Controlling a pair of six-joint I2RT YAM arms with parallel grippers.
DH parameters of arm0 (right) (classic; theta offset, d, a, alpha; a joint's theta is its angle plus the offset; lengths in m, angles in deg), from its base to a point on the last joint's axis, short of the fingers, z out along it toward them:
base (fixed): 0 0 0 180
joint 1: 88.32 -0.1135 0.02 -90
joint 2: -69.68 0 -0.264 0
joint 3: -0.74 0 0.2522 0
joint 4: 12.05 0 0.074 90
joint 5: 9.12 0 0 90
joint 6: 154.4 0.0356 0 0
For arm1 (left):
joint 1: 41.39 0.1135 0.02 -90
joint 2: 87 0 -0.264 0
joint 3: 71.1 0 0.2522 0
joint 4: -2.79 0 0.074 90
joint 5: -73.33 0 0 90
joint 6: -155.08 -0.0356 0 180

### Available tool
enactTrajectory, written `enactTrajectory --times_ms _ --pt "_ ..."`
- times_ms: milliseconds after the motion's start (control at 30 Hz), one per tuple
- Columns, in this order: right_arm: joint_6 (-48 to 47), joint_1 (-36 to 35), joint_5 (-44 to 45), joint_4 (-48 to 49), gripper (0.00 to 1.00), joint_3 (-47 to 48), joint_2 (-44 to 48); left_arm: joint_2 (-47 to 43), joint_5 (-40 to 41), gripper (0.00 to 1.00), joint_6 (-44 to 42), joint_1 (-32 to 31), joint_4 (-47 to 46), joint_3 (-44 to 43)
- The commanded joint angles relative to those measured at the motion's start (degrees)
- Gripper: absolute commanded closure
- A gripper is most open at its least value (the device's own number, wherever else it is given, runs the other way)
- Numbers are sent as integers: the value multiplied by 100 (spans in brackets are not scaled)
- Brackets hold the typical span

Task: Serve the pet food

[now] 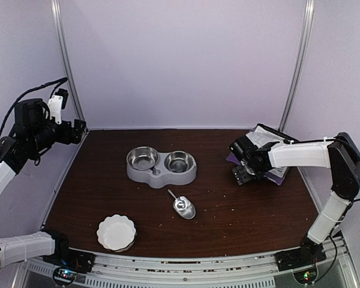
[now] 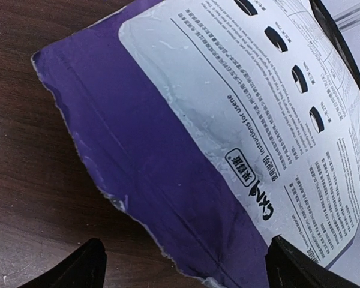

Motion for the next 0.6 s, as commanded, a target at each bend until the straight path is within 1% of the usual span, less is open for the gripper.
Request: enactTrajectory --times_ms 0,100,133,300,333,400,467,500,567 --pt "145 195 95 56 7 72 -68 -30 111 2 -79 -11 -137 -47" --pt "248 356 83 30 12 60 -143 -73 159 2 -94 -13 -137 -44" --pt "262 405 39 45 15 29 -146 -85 171 2 -100 -12 -137 -36" --pt "295 550 -30 84 36 -52 -100 -127 204 2 -112 -14 -155 -20" --pt "299 576 -65 93 43 -67 -81 -131 197 2 -108 -14 -155 -18" --pt "290 621 -168 140 62 -93 -32 -133 191 2 -112 -14 -155 -23" --pt "273 657 -241 189 77 -126 24 -134 211 2 -117 -13 -155 -10" --pt "255 674 -282 208 83 -139 59 -137 227 2 -128 -12 -160 -11" --pt "168 690 -499 288 100 -188 166 -158 272 2 -138 -12 -157 -14"
